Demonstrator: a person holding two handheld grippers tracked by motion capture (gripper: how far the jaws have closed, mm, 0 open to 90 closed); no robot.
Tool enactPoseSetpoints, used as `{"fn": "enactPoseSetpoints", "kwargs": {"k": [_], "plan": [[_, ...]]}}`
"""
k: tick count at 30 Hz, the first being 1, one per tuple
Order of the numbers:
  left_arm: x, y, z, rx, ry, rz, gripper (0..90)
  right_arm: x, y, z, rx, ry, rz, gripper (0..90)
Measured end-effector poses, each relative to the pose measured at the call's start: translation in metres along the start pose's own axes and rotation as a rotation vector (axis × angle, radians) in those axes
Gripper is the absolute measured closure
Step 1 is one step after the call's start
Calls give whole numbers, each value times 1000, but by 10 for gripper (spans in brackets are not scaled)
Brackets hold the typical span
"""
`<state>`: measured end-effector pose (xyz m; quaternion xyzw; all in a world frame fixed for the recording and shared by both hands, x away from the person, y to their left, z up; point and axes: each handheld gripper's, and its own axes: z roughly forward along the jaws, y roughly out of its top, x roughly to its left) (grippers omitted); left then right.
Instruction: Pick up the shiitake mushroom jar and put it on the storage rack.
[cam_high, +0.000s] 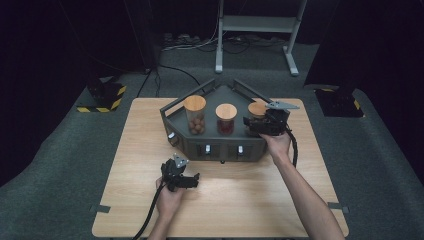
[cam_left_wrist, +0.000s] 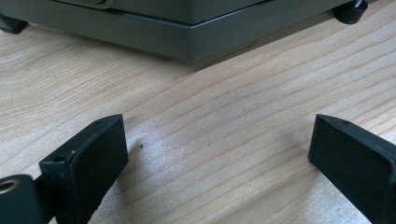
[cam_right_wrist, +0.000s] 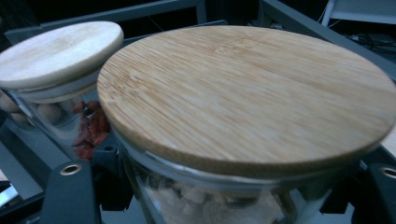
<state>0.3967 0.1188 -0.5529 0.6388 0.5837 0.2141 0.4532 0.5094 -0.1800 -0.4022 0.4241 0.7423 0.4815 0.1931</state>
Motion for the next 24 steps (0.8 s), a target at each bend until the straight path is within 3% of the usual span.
{"fn": "enactPoseSetpoints", "kwargs": {"k": [11,19,24], "plan": [[0,0,0,-2,-1,-5,46,4,-2,8,-4,-5,3,253],[-1,0,0,-5,-1,-10,46,10,-3,10,7,-27,-53,252],[-1,0,0,-5,0,-10,46,11,-3,11,4,-30,-63,253]]}}
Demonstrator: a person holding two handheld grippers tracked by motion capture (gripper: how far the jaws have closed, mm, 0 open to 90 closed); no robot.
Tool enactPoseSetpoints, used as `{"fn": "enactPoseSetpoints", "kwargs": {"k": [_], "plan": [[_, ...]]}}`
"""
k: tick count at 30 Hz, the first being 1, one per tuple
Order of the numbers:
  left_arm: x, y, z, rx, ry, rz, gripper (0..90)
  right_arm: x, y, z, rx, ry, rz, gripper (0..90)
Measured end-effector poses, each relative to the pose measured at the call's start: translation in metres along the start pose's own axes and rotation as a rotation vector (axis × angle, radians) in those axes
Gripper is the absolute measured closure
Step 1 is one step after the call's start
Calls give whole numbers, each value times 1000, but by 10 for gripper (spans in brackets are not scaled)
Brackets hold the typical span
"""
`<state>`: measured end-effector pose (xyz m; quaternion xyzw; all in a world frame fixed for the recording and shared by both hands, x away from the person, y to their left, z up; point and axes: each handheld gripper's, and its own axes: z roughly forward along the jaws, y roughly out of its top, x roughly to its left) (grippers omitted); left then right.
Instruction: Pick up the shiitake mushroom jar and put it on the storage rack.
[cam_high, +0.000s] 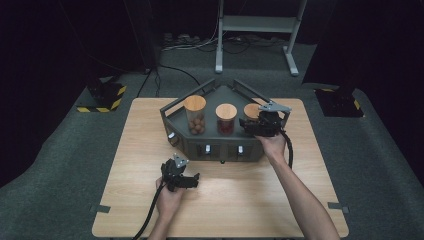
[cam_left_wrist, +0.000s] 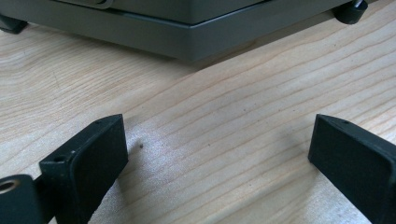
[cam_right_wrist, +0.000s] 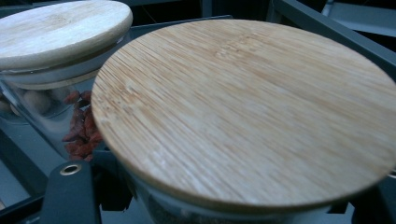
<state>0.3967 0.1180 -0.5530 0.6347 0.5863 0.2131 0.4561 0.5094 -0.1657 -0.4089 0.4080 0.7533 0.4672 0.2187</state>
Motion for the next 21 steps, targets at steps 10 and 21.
{"fn": "enactPoseSetpoints", "kwargs": {"k": [10,21], "plan": [[0,0,0,-1,0,0,46,-2,0,2,-13,15,2,253],[0,0,0,1,0,1,45,1,-2,2,2,9,-40,253]]}}
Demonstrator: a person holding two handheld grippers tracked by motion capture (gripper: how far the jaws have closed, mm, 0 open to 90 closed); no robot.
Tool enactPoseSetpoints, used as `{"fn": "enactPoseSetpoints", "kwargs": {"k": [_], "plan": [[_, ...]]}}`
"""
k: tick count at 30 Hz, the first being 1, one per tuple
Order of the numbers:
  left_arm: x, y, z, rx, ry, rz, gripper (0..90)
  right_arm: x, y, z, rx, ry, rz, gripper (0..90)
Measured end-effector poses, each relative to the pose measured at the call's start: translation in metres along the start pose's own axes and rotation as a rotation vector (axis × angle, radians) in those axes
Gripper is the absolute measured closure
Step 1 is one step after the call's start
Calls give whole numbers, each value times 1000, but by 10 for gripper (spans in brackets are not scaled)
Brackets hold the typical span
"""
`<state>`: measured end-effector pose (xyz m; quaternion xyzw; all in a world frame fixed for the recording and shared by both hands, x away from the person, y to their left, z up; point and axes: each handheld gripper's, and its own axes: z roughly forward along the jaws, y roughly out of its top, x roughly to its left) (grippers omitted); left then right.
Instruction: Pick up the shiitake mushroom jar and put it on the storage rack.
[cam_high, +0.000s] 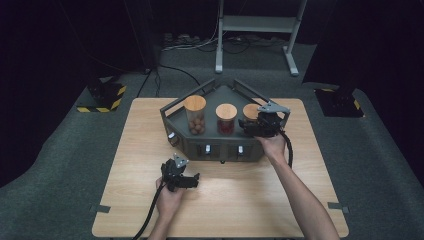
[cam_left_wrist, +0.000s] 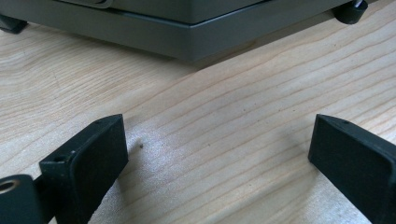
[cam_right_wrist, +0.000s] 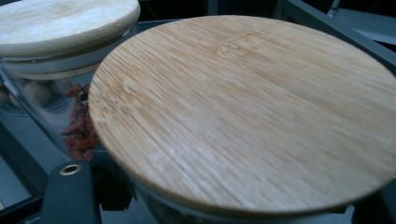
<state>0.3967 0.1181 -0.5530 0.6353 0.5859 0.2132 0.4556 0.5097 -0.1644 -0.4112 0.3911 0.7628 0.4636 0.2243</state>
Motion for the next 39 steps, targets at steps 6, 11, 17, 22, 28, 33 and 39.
{"fn": "enactPoseSetpoints", "kwargs": {"k": [6,11,17,22,28,33,39], "plan": [[0,0,0,2,0,1,46,0,0,0,0,1,-4,252],[0,0,0,0,1,0,46,0,1,0,3,2,-6,250],[0,0,0,0,0,0,46,-1,2,-2,1,15,6,191],[0,0,0,-1,1,0,46,-4,2,-8,3,33,30,150],[0,0,0,-1,1,0,45,-4,2,-15,-7,51,21,142],[0,0,0,-1,1,-1,45,-4,-2,-21,-15,57,19,140],[0,0,0,-1,1,0,45,-6,-7,-29,-21,64,30,137]]}}
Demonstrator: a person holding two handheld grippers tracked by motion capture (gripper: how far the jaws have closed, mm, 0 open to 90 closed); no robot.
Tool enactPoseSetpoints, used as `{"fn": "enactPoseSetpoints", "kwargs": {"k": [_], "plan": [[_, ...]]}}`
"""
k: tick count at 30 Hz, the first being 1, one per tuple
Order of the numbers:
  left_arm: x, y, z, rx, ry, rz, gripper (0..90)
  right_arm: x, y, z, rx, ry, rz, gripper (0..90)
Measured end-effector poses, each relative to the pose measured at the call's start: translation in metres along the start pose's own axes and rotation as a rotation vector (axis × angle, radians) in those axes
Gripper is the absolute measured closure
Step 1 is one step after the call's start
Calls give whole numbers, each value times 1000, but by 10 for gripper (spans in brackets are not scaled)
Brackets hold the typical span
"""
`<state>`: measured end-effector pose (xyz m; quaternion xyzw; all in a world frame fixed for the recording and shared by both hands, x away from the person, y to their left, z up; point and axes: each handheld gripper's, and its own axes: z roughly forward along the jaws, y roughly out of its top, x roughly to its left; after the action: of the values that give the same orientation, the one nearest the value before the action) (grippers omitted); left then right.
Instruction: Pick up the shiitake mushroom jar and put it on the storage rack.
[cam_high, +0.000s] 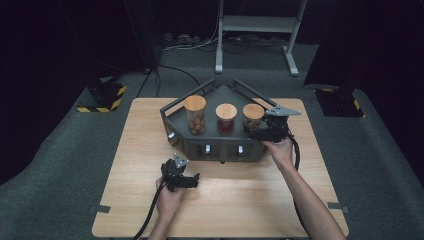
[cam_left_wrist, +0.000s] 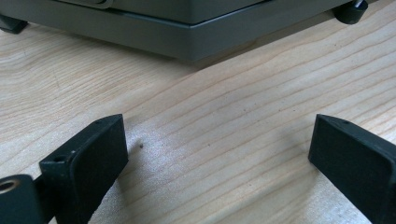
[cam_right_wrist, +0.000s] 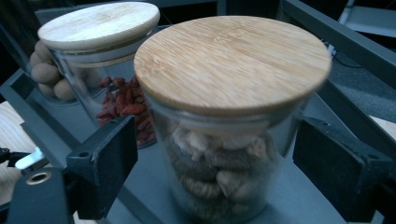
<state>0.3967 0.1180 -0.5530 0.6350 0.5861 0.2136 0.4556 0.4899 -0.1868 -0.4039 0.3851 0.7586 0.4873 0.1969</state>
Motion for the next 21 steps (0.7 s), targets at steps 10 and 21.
{"fn": "enactPoseSetpoints", "kwargs": {"k": [10,21], "plan": [[0,0,0,0,0,0,45,1,-5,-10,-5,15,3,137],[0,0,0,1,1,0,45,-1,-12,-22,-15,16,15,137]]}}
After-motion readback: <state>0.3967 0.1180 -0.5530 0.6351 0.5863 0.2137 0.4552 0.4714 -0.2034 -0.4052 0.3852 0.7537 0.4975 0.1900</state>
